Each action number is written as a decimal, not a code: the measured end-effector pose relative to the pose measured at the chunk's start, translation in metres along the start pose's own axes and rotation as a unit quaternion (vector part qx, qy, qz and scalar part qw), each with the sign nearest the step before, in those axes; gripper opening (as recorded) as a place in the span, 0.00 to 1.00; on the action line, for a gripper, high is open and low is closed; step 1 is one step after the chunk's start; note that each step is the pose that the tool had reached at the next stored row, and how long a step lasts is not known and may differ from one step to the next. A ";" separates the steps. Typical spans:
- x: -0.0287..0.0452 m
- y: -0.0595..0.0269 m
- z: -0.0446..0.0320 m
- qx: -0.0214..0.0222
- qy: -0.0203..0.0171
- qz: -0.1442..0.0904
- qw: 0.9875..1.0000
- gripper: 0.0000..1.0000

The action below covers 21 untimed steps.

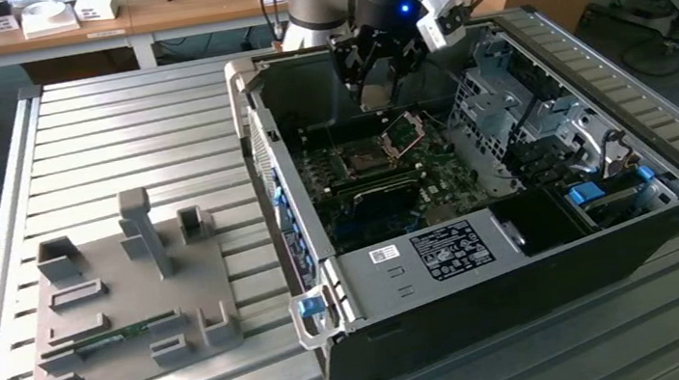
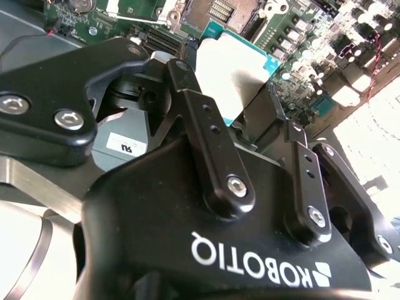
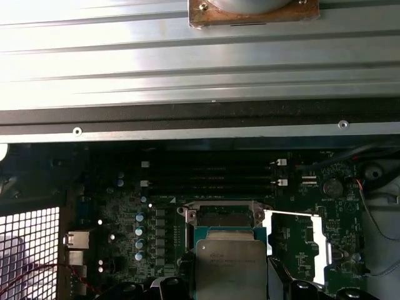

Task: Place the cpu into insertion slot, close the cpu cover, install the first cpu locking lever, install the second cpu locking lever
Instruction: 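Place the cpu into insertion slot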

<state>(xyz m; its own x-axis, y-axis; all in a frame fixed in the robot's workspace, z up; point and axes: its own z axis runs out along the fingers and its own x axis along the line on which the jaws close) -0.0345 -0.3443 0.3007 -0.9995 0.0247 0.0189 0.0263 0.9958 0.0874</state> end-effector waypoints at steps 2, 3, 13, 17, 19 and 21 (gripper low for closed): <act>0.0000 0.0000 0.0001 0.000 0.000 0.000 1.000 0.54; 0.0000 0.0000 0.0001 0.000 0.000 0.000 1.000 0.54; 0.0000 0.0000 0.0005 0.000 -0.003 0.035 0.999 0.54; 0.0000 0.0000 0.0006 -0.001 -0.004 0.046 0.999 0.54; 0.0000 0.0000 0.0005 -0.001 -0.004 0.047 0.999 0.54; 0.0000 0.0000 0.0005 -0.001 -0.004 0.048 0.999 0.54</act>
<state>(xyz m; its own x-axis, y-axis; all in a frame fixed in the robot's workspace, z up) -0.0345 -0.3443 0.3002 -0.9924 0.1212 0.0188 0.1224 0.9887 0.0870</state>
